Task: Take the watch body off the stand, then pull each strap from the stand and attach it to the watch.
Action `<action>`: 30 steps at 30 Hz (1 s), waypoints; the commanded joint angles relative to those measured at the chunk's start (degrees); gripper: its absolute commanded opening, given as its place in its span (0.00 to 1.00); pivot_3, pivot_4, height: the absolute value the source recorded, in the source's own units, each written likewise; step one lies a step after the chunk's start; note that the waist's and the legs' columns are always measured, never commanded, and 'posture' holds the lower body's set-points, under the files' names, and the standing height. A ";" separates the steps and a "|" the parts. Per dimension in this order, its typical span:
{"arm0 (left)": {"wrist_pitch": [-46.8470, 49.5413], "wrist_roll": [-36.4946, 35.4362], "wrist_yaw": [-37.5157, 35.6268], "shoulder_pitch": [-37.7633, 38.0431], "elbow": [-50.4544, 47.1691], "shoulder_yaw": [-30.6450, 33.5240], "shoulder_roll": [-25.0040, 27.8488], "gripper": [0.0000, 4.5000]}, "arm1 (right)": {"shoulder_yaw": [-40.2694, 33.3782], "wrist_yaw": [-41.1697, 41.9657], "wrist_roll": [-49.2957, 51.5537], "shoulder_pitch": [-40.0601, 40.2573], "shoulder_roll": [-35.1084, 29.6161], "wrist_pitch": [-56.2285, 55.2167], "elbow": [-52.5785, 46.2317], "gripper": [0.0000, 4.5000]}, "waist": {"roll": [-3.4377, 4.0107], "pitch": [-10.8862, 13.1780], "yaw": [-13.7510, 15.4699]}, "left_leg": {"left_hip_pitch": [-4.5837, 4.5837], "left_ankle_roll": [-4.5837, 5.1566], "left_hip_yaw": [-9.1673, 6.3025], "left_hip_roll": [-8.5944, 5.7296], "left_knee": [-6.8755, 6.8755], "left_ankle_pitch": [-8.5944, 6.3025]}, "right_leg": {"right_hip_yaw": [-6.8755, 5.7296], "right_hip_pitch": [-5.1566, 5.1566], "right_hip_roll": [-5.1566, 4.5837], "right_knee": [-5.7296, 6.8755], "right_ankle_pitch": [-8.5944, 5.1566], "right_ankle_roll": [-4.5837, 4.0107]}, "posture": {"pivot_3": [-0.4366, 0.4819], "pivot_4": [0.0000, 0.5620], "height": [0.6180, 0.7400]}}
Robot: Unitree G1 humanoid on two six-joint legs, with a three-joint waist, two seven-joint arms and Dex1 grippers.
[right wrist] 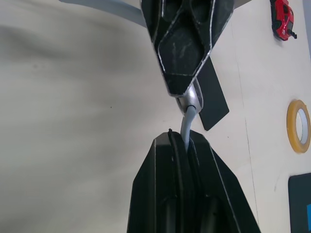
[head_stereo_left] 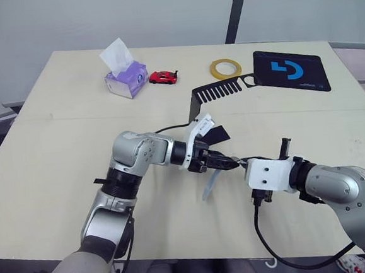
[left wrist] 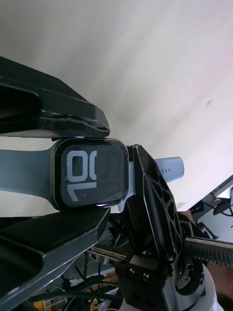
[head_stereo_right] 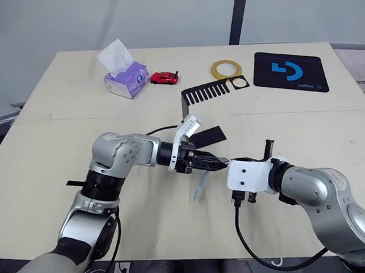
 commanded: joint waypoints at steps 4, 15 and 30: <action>-0.43 -2.13 -0.84 -0.38 -2.56 0.02 -0.78 0.38 | -0.58 -0.02 -0.61 -0.96 0.19 0.49 -1.70 0.00 | 0.00 0.00 0.01 | 0.00 0.00 0.00 0.00 0.00 0.00 | 0.00 0.00 -0.01 0.00 0.00 0.00 | 0.48 0.27 0.98; -0.10 -2.47 -0.53 -0.53 -2.89 0.38 -1.40 0.38 | -0.12 0.20 -0.47 -1.83 0.50 1.55 -1.68 0.00 | 0.00 0.00 0.00 | 0.00 0.00 0.00 0.00 0.00 0.00 | 0.00 0.00 -0.01 0.00 0.00 0.00 | 0.48 0.27 0.98; -0.33 -2.43 -0.35 -0.73 -2.55 0.87 -1.82 0.38 | -0.34 0.04 -0.26 -1.27 1.05 3.13 -2.45 0.00 | 0.00 0.00 0.01 | 0.00 0.00 0.00 0.00 0.00 0.00 | 0.00 0.00 -0.01 0.00 0.00 0.00 | 0.48 0.27 0.98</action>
